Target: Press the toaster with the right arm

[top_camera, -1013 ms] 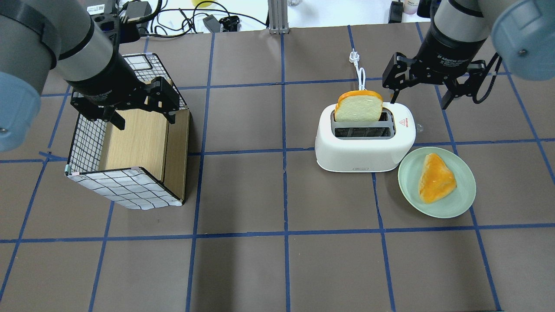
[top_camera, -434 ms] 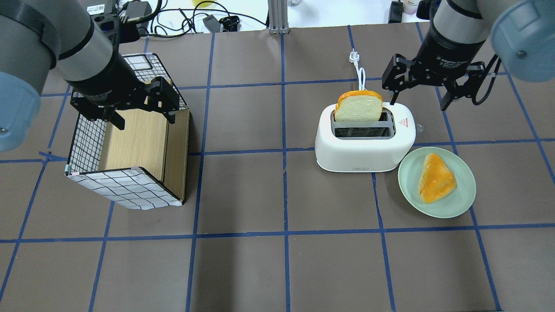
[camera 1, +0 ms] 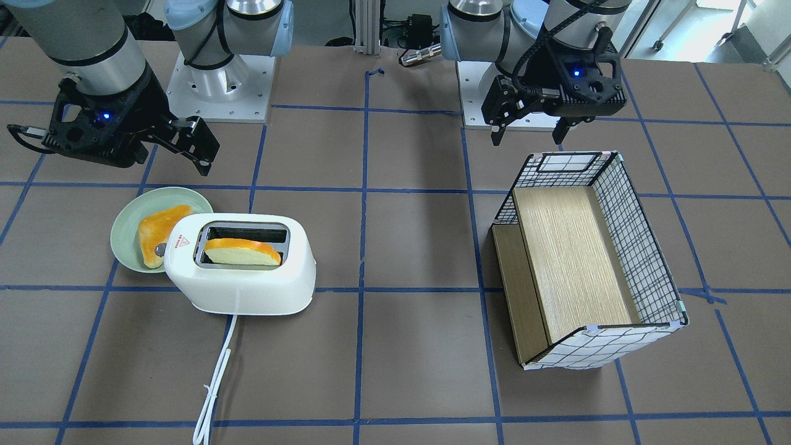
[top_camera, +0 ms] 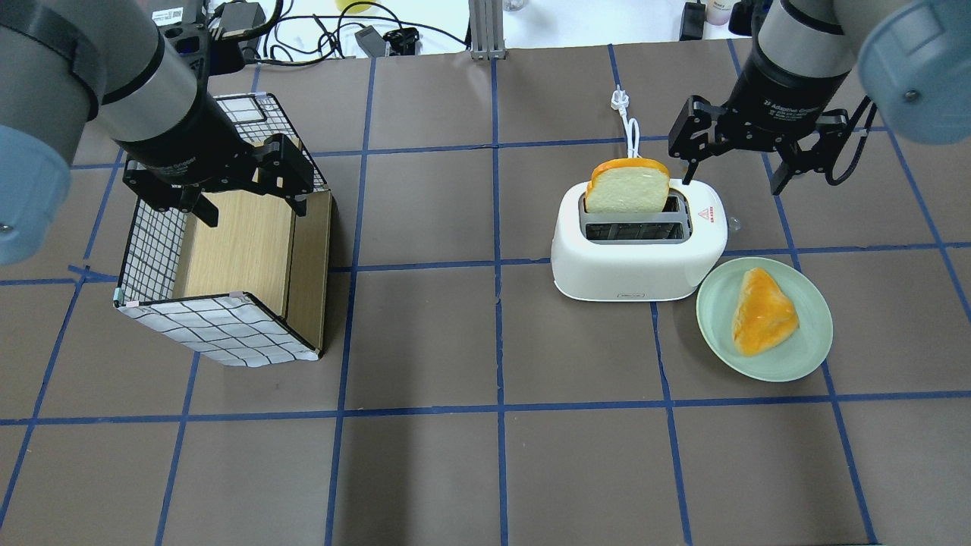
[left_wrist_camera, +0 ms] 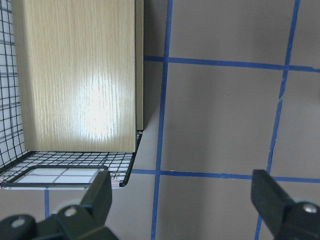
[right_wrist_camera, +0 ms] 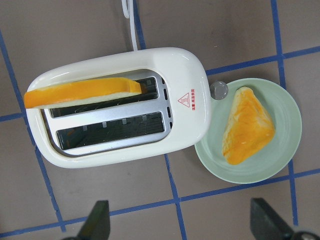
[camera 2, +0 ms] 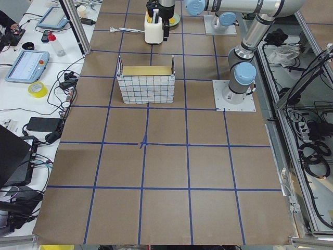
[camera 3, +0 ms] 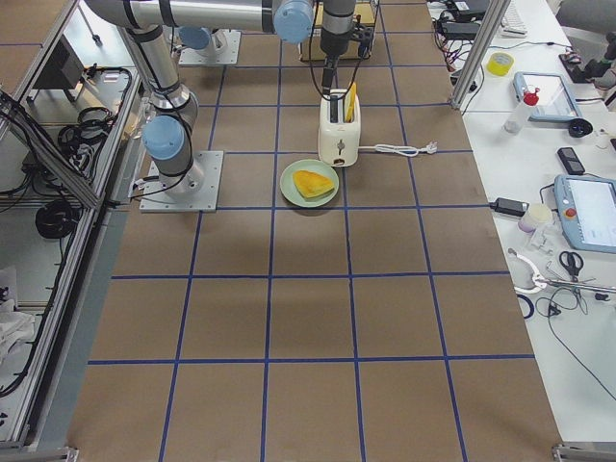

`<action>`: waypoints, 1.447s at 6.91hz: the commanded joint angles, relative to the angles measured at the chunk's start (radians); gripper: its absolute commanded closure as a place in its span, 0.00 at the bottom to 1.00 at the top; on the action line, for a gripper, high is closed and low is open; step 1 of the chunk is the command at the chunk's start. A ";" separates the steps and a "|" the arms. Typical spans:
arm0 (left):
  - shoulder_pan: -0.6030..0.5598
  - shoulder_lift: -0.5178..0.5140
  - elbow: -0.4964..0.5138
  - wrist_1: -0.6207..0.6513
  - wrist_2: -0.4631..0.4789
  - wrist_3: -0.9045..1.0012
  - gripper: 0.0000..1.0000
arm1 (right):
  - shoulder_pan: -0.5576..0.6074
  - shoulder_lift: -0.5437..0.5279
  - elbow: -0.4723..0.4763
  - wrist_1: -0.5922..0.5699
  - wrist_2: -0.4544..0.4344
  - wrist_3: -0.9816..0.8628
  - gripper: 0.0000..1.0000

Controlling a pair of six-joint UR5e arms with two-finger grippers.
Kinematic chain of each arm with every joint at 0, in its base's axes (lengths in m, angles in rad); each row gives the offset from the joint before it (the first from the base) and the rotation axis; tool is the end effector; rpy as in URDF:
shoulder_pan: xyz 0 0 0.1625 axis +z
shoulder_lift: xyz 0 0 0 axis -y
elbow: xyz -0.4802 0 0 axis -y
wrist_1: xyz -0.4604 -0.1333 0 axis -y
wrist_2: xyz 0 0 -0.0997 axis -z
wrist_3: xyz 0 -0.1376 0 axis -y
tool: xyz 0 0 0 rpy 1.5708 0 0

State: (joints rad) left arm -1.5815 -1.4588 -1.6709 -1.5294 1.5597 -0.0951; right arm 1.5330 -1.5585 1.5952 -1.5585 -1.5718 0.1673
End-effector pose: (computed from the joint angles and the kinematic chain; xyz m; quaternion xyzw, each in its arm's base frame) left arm -0.1403 -0.5121 0.5131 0.0420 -0.9987 0.0263 0.0069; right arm 0.1119 -0.5635 0.4835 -0.1023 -0.9944 -0.0244 0.0021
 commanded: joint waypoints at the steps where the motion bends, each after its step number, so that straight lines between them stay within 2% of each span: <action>1: 0.000 0.000 -0.001 0.000 0.000 0.000 0.00 | -0.001 0.000 0.000 -0.002 -0.001 0.006 0.00; 7: 0.000 0.000 -0.001 0.000 0.000 0.000 0.00 | -0.007 0.000 -0.003 -0.038 -0.001 0.011 0.00; 8: 0.000 0.000 -0.001 0.000 0.000 0.000 0.00 | -0.007 0.000 -0.003 -0.040 -0.001 0.011 0.14; 9: 0.000 0.000 -0.001 0.000 0.000 0.000 0.00 | -0.007 0.000 -0.003 -0.066 -0.001 0.008 0.36; 10: 0.000 0.000 -0.001 0.000 0.000 0.000 0.00 | -0.010 0.002 -0.003 -0.074 0.001 0.006 0.62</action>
State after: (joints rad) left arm -1.5815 -1.4588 -1.6719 -1.5294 1.5601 -0.0951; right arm 1.5254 -1.5582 1.5923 -1.6177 -1.5720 0.1755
